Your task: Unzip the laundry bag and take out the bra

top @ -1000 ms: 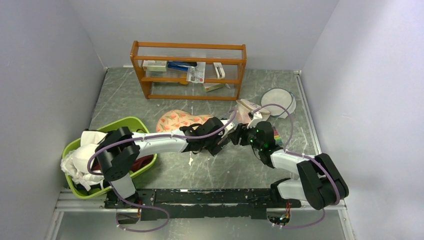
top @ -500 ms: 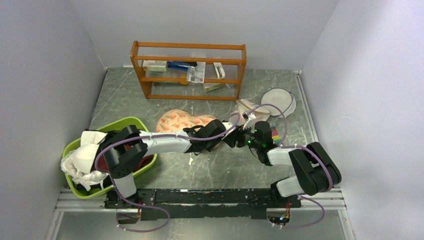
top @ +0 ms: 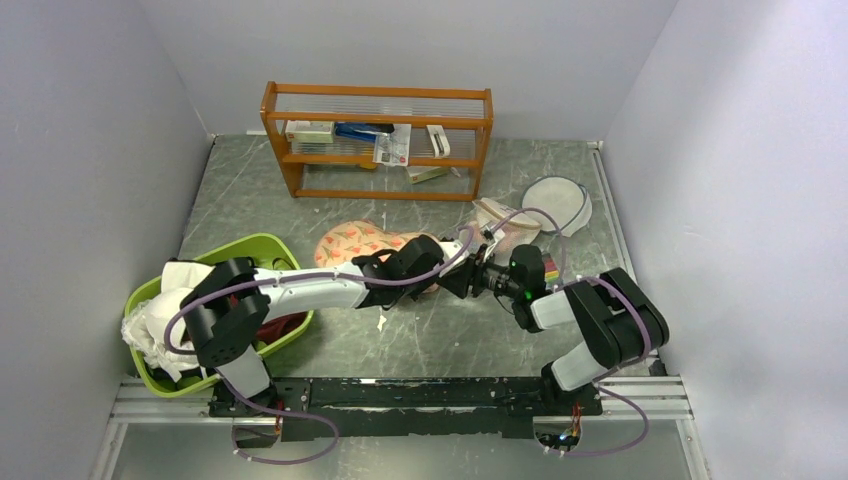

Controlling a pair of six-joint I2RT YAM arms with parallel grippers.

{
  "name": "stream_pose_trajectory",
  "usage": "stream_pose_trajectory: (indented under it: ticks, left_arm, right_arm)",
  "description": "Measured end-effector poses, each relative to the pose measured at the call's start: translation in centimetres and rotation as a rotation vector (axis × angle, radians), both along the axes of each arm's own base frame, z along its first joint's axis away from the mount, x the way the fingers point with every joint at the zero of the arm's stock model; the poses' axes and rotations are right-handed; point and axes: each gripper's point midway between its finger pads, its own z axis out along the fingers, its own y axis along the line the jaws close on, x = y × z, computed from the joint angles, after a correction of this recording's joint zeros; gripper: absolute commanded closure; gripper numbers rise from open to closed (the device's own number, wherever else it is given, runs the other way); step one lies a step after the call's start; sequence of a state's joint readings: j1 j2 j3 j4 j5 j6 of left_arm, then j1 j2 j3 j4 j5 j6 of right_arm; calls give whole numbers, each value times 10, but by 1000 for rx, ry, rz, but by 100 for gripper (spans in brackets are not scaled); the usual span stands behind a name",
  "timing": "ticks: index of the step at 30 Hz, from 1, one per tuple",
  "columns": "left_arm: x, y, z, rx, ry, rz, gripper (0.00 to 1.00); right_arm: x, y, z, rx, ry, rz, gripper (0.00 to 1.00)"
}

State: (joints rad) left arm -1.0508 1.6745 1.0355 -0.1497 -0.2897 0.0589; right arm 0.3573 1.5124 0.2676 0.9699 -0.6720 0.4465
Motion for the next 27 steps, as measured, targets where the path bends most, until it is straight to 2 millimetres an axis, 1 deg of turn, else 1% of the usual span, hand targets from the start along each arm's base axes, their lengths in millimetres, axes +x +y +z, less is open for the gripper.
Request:
stream_pose_trajectory:
  ticks: [5,9,11,13,18,19,22,27]
  left_arm:
    - [-3,1,6,-4,-9,-31,93]
    - [-9,0,5,-10,4,-63,93]
    - [-12,1,6,-13,7,-72,93]
    - [-16,1,8,-17,6,-82,93]
    - [-20,-1,13,-27,-1,-100,93]
    - [-20,0,13,-26,-2,-100,93]
    - [-20,0,14,-23,-5,-105,93]
    - [-20,0,17,-27,-11,-107,93]
  right_arm:
    - [-13,6,-9,35,39,60,56]
    - [-15,8,-4,48,25,83,61]
    - [-16,8,0,49,12,89,67]
    - [-16,8,3,49,-1,95,71]
    - [-18,10,4,52,7,122,72]
    - [-19,11,5,53,8,125,74]
    - [-20,12,5,54,12,129,81]
    - [-22,14,11,63,8,133,83]
